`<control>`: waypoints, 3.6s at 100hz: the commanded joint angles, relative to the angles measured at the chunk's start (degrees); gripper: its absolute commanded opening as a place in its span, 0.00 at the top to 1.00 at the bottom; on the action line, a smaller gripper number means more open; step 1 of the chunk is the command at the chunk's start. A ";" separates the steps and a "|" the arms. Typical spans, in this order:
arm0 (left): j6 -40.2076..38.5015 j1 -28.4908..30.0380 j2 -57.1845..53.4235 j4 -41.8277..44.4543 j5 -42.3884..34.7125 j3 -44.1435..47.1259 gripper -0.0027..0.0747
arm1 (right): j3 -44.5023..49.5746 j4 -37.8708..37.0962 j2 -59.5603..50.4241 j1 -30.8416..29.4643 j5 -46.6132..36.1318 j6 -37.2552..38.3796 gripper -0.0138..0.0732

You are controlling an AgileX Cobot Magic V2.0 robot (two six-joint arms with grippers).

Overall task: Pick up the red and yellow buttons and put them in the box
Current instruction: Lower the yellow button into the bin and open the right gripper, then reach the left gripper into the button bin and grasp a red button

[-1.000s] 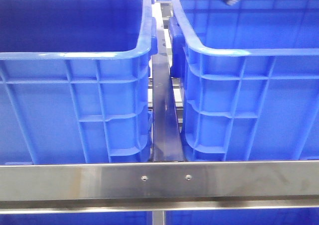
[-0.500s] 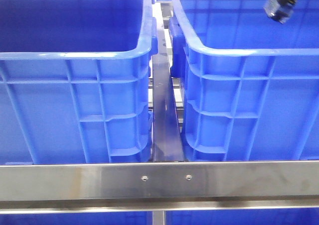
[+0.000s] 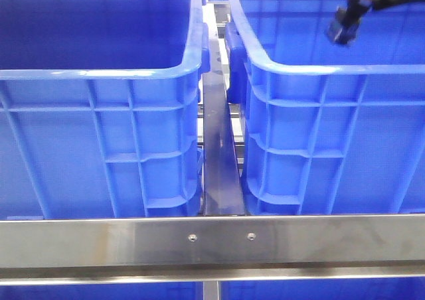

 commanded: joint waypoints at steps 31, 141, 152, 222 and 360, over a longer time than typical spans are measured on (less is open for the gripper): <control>-0.54 -0.34 -2.81 -2.84 1.31 -1.92 0.32 | -4.81 0.99 6.33 -0.15 -5.21 -0.55 0.62; -0.54 -0.34 -2.81 -2.73 1.31 -1.92 0.32 | -4.83 1.12 10.46 1.97 -9.77 -0.50 0.25; -0.54 -0.34 -2.81 -2.73 1.31 -1.92 0.32 | -4.83 1.12 9.48 1.97 -9.86 -0.50 0.24; -0.54 -0.34 -2.81 -2.73 1.31 -1.92 0.32 | 8.48 1.12 -12.07 1.97 -5.88 -0.50 0.71; -12.83 8.73 -2.81 4.03 -4.17 -1.92 0.32 | 34.10 3.33 -48.51 1.97 -1.15 -0.46 0.92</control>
